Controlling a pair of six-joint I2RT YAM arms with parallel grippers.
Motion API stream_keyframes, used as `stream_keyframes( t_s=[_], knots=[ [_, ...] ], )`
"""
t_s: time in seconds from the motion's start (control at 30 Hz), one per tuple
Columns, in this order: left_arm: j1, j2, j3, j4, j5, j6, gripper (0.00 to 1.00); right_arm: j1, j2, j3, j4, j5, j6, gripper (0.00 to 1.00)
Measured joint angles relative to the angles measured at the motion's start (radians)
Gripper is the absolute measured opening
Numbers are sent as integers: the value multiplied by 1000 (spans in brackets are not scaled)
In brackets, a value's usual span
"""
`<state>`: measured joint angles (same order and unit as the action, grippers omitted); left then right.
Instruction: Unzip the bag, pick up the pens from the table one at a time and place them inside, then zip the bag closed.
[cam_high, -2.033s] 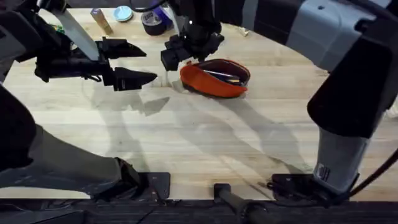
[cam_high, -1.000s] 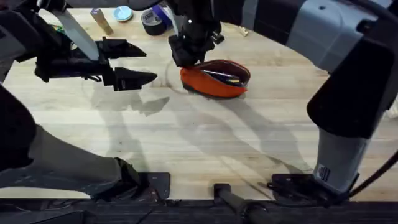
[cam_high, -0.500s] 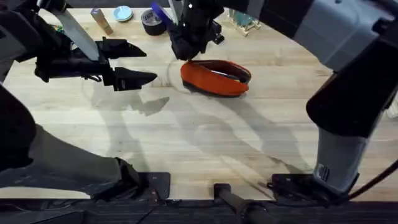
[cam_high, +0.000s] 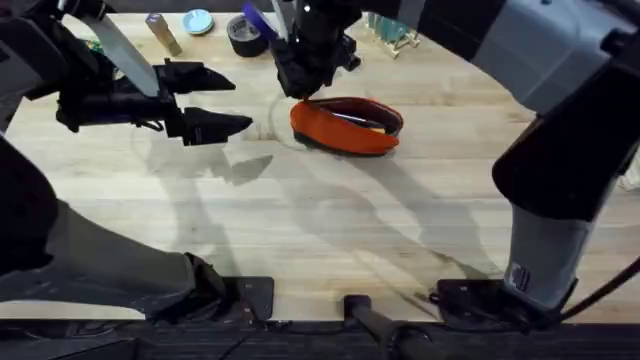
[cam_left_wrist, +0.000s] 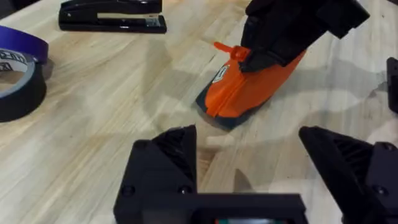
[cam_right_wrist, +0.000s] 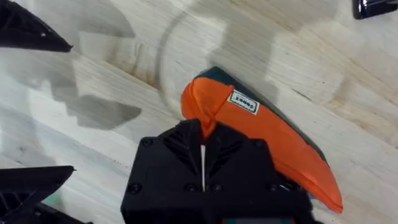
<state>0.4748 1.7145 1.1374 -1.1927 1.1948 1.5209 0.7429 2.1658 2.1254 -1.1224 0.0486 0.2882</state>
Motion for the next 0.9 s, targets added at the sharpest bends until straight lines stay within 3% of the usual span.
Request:
stream_keyframes(
  t_s=[0.5, 0.73, 0.9],
  knots=[
    [-74, 0, 0, 134, 17, -3, 993, 0, 0, 0, 22, 0, 0, 29],
    [-131, 1, 0, 176, 17, -3, 993, 0, 0, 0, 22, 0, 0, 29],
    [-157, 53, 0, 199, 25, -3, 993, 0, 0, 0, 22, 0, 0, 29]
  ],
)
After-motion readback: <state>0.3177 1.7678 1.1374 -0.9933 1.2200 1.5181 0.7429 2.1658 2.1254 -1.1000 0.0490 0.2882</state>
